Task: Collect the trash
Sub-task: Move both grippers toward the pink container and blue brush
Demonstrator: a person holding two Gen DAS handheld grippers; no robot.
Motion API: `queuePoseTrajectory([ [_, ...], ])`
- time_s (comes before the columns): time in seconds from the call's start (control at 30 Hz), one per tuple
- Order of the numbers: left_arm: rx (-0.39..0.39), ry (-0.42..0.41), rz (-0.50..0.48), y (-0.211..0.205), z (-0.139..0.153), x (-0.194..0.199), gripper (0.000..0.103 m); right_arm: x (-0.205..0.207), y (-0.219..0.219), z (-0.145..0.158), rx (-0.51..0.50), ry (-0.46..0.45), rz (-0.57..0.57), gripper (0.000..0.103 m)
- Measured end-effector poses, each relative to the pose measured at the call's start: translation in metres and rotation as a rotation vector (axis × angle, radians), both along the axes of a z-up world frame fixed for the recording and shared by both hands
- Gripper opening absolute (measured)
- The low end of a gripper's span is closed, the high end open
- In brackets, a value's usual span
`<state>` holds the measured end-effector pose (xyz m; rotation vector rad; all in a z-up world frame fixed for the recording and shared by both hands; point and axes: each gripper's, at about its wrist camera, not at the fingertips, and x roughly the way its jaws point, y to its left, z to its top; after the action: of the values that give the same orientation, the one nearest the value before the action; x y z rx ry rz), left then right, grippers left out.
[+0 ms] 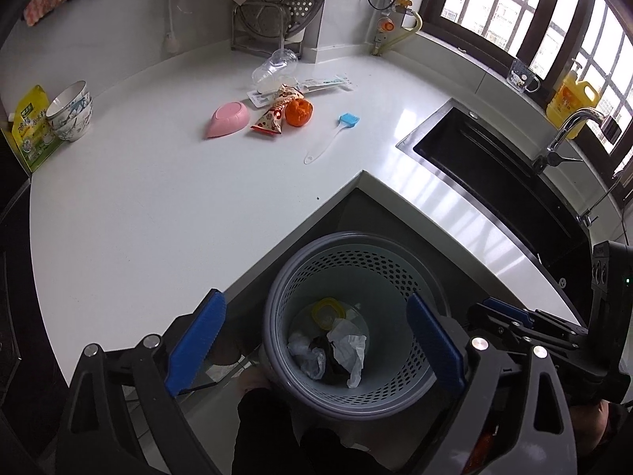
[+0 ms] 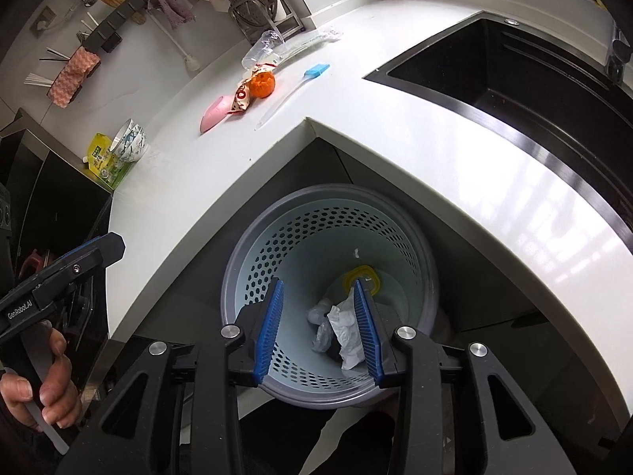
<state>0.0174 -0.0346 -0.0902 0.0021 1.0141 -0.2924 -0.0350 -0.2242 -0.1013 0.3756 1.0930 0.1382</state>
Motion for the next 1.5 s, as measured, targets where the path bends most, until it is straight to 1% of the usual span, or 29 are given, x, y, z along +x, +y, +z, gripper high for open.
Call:
queuePoseTrajectory([
  [0.3,-0.009,-0.082,0.025,0.017,0.033,0.022,0.095,0.033,0.014,0.041,-0.02,-0.075,-0.001,0.043],
  [0.37,-0.012,-0.092,0.03,0.024,0.038,0.032,0.095,0.042,0.018,0.046,-0.022,-0.083,-0.009,0.045],
  [0.63,-0.021,-0.111,0.038,0.056,0.044,0.085,0.095,0.084,0.036,0.05,-0.026,-0.087,-0.052,0.045],
  [0.93,-0.004,-0.107,0.011,0.081,0.034,0.158,0.095,0.134,0.052,0.034,-0.031,-0.047,-0.131,0.047],
  [1.13,0.034,-0.092,-0.037,0.087,0.013,0.204,0.095,0.169,0.056,0.014,-0.044,-0.009,-0.198,0.047],
  [1.5,0.063,-0.046,-0.124,0.083,-0.023,0.273,0.095,0.239,0.051,-0.012,-0.091,0.007,-0.332,0.047],
])
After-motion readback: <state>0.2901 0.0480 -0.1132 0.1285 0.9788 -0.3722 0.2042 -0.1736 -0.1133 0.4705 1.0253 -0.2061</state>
